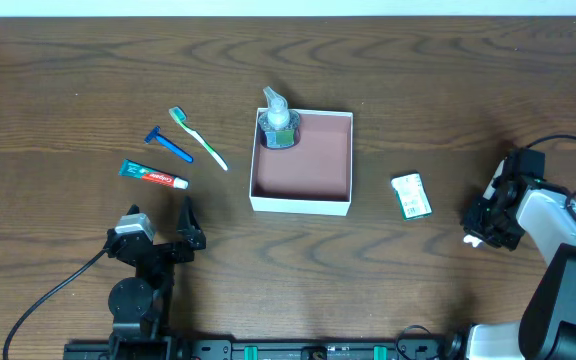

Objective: Pack container
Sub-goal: 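Grasp the white Pantene tube with the right gripper, then lift the Pantene tube upright and swing it toward the box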

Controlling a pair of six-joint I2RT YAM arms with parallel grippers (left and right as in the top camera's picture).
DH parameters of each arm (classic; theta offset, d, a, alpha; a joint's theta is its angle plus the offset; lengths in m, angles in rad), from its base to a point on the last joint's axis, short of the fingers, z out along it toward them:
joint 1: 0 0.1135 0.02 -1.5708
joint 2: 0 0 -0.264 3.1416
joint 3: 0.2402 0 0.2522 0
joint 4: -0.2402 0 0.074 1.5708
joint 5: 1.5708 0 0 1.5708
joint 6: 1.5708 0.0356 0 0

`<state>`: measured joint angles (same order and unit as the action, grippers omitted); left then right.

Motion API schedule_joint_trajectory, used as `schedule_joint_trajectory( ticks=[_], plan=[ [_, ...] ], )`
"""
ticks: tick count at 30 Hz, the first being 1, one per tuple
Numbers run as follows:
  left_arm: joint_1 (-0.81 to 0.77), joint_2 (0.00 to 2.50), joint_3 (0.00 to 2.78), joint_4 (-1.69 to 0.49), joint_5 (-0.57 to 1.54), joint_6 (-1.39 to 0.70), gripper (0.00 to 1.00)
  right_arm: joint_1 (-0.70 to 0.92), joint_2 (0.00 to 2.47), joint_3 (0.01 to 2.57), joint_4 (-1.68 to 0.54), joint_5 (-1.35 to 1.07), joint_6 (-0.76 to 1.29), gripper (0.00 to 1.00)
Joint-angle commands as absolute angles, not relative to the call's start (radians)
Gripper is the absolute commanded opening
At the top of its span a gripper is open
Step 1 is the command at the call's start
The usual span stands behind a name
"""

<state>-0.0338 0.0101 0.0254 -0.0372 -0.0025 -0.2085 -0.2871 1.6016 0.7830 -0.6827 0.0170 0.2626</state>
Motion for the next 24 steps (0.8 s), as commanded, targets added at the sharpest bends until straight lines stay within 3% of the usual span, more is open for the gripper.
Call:
schedule_joint_trajectory(
  ticks=[1,14,19,24],
  plan=[
    [-0.029,0.006,0.004,-0.074,-0.013,-0.199,0.98,-0.287,1.623,0.826,-0.683,-0.07,0.221,0.11],
    [-0.029,0.006,0.004,-0.074,-0.013,-0.199,0.98,-0.287,1.462,1.024,-0.816,-0.241,0.259,0.15],
    [-0.029,0.006,0.004,-0.074,-0.013,-0.199,0.98,-0.287,1.39,1.049,-0.798,-0.395,0.367,0.13],
    [-0.029,0.006,0.004,-0.074,-0.013,-0.199,0.98,-0.275,1.34,1.049,-0.726,-0.546,0.349,0.11]
  ],
)
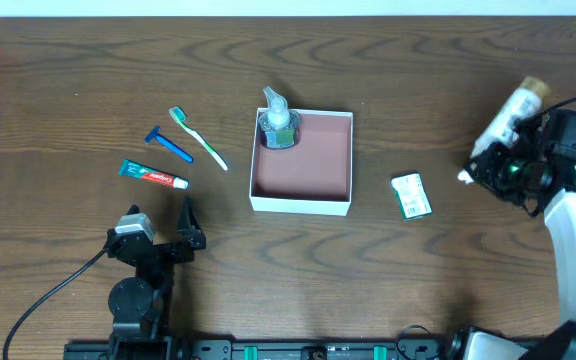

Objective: Pack container
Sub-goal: 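Lift the Pantene tube upright and swing it toward the box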

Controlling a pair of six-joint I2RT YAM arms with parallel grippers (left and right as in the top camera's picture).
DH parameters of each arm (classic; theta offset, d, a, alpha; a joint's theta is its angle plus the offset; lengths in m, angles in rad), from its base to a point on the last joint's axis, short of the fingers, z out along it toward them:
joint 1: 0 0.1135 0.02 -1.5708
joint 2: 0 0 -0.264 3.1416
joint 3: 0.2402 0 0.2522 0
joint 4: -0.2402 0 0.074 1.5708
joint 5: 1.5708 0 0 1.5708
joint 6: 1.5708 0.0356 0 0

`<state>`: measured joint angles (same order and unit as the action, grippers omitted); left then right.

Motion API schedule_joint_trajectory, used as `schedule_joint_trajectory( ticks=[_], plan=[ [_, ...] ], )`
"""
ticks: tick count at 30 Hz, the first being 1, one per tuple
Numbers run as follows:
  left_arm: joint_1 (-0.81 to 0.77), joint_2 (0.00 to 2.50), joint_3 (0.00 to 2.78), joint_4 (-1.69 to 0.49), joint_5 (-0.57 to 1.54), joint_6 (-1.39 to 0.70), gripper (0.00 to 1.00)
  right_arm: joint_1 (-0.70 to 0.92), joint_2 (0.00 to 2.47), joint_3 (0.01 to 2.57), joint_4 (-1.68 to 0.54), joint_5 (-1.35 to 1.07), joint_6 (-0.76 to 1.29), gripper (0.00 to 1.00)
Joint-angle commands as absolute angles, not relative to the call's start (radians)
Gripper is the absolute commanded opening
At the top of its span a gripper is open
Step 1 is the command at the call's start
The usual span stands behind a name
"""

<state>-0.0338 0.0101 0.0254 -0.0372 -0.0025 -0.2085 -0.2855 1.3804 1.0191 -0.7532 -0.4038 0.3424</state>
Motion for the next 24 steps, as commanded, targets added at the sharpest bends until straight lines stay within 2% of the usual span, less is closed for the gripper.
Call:
schedule_joint_trajectory(
  ticks=[1,7,12,19,24],
  plan=[
    [-0.029,0.006,0.004,-0.074,-0.013,-0.199,0.98,-0.266,1.332,1.049,-0.715,-0.57,0.323,0.12],
    [-0.029,0.006,0.004,-0.074,-0.013,-0.199,0.98,-0.168,1.3,1.049,-0.628,-0.724,0.286,0.13],
    [-0.029,0.006,0.004,-0.074,-0.013,-0.199,0.98,-0.053,1.288,1.049,-0.393,-0.851,0.447,0.13],
    [-0.029,0.006,0.004,-0.074,-0.013,-0.199,0.98,0.101,1.288,1.049,0.117,-0.836,0.898,0.11],
    [-0.029,0.006,0.004,-0.074,-0.013,-0.199,0.98,0.146,1.294,1.049,0.3,-0.677,1.19,0.04]
  ],
)
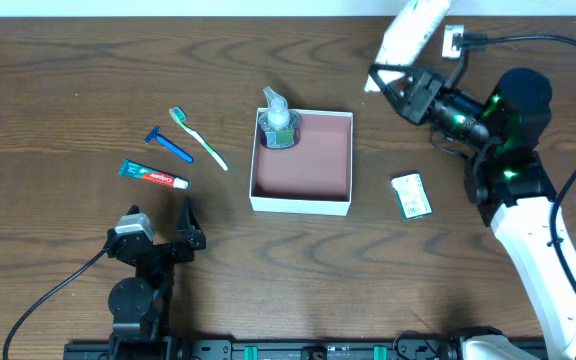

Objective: Pack container
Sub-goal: 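Lift the Pantene tube upright and swing it toward the box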

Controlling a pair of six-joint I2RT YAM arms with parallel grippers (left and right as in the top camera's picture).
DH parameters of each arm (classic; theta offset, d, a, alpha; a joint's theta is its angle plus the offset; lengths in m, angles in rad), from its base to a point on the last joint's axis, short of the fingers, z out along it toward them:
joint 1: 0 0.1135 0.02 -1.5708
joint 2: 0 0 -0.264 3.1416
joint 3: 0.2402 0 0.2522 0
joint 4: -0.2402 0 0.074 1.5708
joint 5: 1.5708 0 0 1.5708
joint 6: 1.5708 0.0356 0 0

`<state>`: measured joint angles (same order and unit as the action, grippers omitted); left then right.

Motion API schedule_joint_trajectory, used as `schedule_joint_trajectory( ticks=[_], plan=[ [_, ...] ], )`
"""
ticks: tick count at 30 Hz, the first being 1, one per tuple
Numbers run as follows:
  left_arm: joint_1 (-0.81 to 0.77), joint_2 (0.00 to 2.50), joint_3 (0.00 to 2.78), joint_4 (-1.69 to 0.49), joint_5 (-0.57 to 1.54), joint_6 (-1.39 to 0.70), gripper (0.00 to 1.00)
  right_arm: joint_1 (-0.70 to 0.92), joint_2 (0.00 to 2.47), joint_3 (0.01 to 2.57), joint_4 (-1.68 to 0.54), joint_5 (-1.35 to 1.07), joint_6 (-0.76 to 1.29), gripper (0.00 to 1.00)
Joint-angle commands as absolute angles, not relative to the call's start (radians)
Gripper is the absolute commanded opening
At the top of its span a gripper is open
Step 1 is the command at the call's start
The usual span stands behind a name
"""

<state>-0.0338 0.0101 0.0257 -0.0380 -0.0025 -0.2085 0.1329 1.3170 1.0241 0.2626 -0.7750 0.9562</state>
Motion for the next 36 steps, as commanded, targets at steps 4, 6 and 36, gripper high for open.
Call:
schedule_joint_trajectory(
  ticks=[4,6,36],
  plan=[
    [-0.029,0.006,0.004,-0.074,-0.013,-0.199,0.98,0.165,1.306,1.049,0.33,-0.632,1.253,0.04],
    [-0.029,0.006,0.004,-0.074,-0.013,-0.199,0.98,0.18,1.309,1.049,0.331,-0.642,1.252,0.05],
    [-0.029,0.006,0.004,-0.074,-0.013,-0.199,0.98,0.257,1.316,1.049,-0.094,-0.722,0.337,0.16]
  ],
)
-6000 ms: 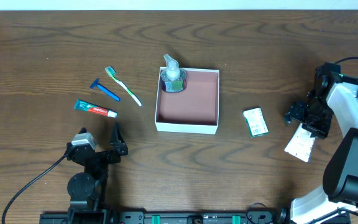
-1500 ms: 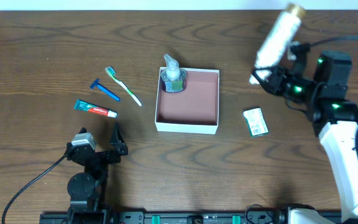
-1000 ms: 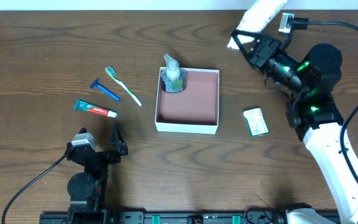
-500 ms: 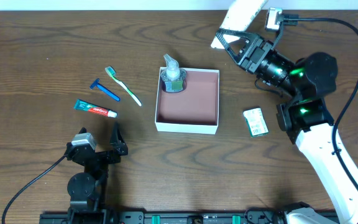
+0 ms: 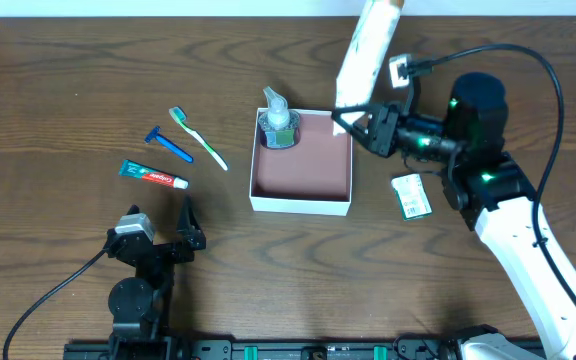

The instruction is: Pack container

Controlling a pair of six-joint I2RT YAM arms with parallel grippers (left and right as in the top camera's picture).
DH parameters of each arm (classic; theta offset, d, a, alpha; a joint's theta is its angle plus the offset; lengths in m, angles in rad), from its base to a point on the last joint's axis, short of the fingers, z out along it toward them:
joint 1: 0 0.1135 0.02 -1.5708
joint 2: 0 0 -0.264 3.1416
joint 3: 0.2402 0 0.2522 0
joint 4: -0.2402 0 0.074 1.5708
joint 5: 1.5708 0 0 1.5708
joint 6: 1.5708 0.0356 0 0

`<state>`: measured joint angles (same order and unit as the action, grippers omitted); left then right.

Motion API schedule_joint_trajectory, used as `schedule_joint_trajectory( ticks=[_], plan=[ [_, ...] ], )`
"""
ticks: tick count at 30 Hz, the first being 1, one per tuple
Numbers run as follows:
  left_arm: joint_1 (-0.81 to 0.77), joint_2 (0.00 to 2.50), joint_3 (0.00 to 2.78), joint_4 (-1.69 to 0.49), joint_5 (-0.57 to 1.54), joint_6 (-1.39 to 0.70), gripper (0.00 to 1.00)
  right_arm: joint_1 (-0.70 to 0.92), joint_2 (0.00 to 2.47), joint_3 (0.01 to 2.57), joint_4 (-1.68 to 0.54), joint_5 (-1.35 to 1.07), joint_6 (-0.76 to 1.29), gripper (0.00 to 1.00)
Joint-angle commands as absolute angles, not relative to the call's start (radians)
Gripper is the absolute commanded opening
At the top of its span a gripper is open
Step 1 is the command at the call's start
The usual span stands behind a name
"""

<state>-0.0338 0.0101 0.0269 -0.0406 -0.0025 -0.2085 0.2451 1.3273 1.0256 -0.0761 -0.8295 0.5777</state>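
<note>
A white box (image 5: 302,205) with a reddish-brown floor sits mid-table in the overhead view. A clear pump bottle (image 5: 278,124) stands in its back left corner. My right gripper (image 5: 355,120) hangs over the box's back right corner, shut on the lower end of a white bottle with a tan cap (image 5: 365,48); the bottle stands tilted, its cap toward the table's far edge. Left of the box lie a toothbrush (image 5: 198,137), a blue razor (image 5: 168,143) and a toothpaste tube (image 5: 153,175). My left gripper (image 5: 190,224) rests near the front left, away from all of them.
A small green and white packet (image 5: 411,195) lies on the table right of the box, under my right arm. A black cable runs from the left arm's base toward the front left edge.
My right gripper, still holding the white bottle, has moved from behind and right of the box to over its back right corner. The left arm has not moved.
My right gripper was low at the table's right edge. Then it held the white bottle up at the right side. After that it carried the bottle behind the box's right, and now holds it over the box's back right corner.
</note>
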Motion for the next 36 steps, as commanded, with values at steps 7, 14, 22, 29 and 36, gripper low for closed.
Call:
schedule_joint_trajectory(
  ticks=[7,14,22,29,36],
  plan=[
    [-0.029,0.006,0.004,-0.074,-0.013,-0.199,0.98,0.303,1.316,1.049,-0.258,-0.585,0.24,0.17],
    [-0.029,0.006,0.004,-0.074,-0.013,-0.199,0.98,0.398,1.316,1.067,-0.41,-0.394,0.238,0.15],
    [-0.029,0.006,0.004,-0.074,-0.013,-0.199,0.98,0.485,1.316,1.196,-0.671,-0.112,0.238,0.13],
    [-0.029,0.006,0.004,-0.074,-0.013,-0.199,0.98,0.493,1.316,1.399,-0.799,0.009,0.231,0.11],
    [-0.029,0.006,0.004,-0.074,-0.013,-0.199,0.98,0.491,1.321,1.575,-0.999,0.098,0.233,0.15]
  ],
)
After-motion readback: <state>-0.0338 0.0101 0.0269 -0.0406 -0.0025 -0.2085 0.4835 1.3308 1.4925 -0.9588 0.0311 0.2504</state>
